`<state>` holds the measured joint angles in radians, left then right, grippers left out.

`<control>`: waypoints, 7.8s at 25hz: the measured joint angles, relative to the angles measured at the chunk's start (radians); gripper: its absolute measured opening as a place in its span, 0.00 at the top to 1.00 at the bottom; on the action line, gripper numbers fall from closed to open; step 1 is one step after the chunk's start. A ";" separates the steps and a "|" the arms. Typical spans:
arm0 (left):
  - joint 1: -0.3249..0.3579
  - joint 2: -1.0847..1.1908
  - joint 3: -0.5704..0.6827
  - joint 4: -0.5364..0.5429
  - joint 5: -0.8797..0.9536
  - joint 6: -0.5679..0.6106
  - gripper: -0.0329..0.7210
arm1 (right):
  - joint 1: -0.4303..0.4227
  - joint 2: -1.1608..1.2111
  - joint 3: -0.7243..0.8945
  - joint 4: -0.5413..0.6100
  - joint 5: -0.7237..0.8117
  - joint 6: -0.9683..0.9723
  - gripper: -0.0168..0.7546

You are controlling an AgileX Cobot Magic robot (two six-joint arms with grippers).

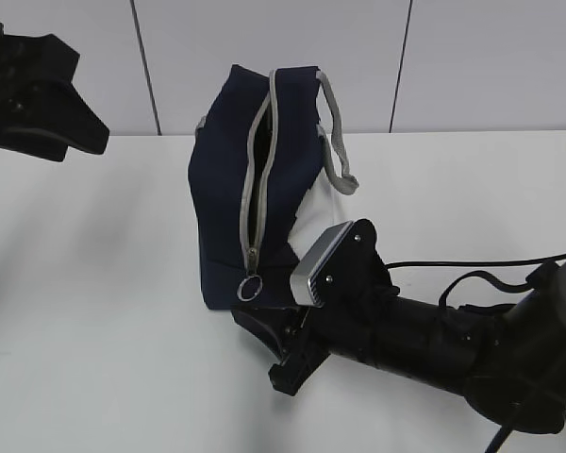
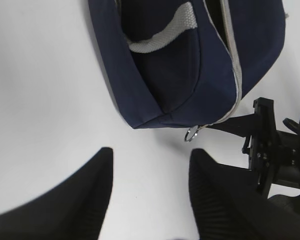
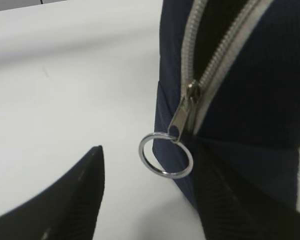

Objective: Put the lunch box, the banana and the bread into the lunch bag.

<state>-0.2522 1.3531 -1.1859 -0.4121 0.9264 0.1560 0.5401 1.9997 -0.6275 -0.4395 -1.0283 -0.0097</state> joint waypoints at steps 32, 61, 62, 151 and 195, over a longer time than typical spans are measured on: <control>0.000 0.000 0.000 -0.016 0.011 0.000 0.49 | 0.000 0.000 0.033 -0.010 -0.009 0.010 0.43; 0.000 0.000 0.000 -0.010 0.014 0.000 0.49 | 0.000 0.000 -0.067 0.032 0.112 0.042 0.60; 0.000 0.000 0.000 -0.008 0.014 0.000 0.49 | 0.000 0.000 -0.067 0.032 0.112 0.042 0.64; 0.000 0.000 0.000 -0.008 0.022 0.000 0.50 | 0.000 -0.030 -0.045 0.049 0.182 0.017 0.90; 0.000 0.000 0.000 -0.008 0.022 0.001 0.50 | 0.000 -0.108 0.002 -0.009 0.201 -0.025 1.00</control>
<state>-0.2522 1.3531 -1.1859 -0.4198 0.9485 0.1569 0.5401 1.8921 -0.6257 -0.4482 -0.8276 -0.0347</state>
